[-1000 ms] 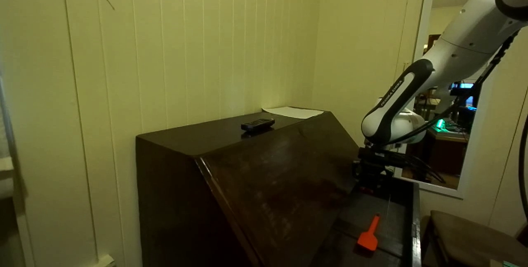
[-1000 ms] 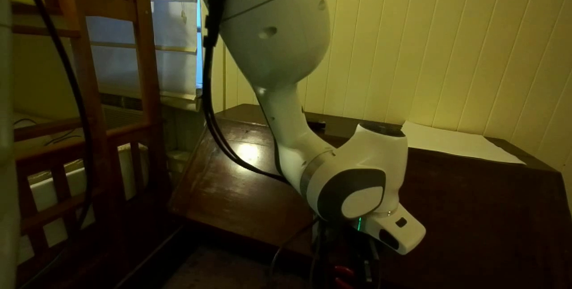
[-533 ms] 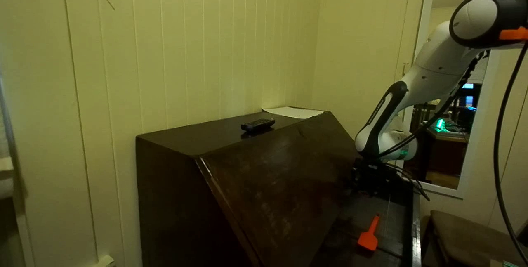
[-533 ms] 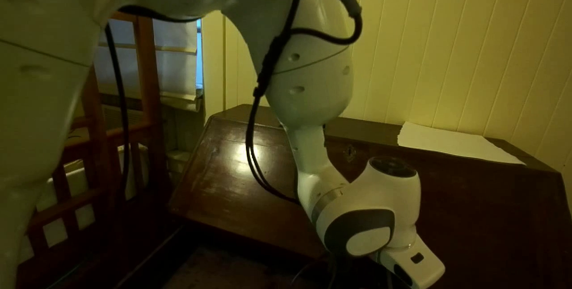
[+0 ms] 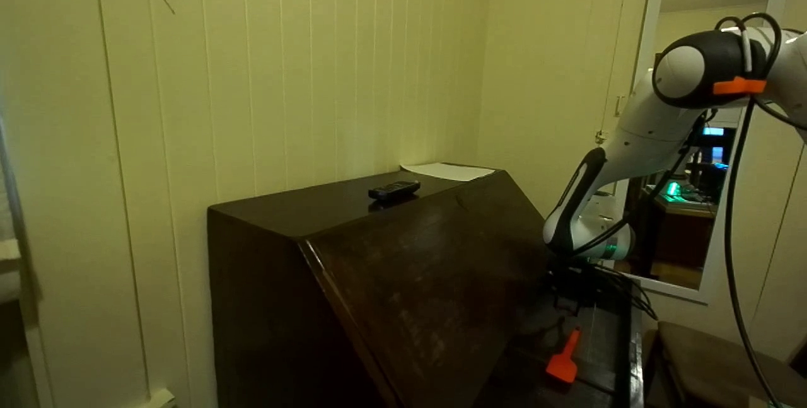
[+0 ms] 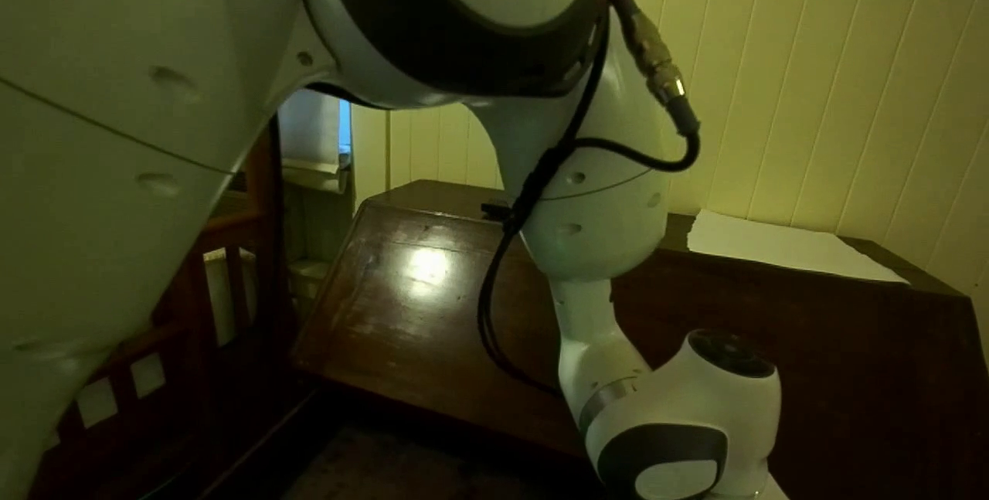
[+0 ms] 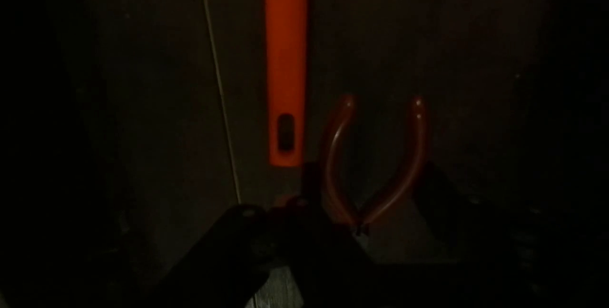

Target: Remove the red pliers from the top and put it on the desk

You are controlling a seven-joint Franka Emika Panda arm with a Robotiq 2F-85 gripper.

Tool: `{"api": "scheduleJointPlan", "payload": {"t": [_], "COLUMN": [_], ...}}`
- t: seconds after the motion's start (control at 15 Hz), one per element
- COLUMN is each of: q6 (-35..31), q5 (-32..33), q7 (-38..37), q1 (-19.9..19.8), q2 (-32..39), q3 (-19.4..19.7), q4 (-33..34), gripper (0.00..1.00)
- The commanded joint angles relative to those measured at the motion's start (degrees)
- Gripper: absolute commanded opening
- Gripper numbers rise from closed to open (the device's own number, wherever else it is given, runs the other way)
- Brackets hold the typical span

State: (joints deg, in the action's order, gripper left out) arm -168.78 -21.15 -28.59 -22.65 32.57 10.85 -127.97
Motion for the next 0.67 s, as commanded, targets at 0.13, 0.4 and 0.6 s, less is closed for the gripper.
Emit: {"api": "scheduleJointPlan", "payload": {"t": [0.13,0.4,0.6], "q6": [6.5,8.4,9.6], "q5": [-6.7,-8.5,-8.0], "q7": [13.2,17.9,18.9], "q1": [-11.0,-14.7,-15.1], "q2": [4.6,5.9,5.4], "q3": [-7.1,-8.3,-7.9], "q4": [7.3,9.7,9.5], "gripper": [0.28,0.64,0.92]}}
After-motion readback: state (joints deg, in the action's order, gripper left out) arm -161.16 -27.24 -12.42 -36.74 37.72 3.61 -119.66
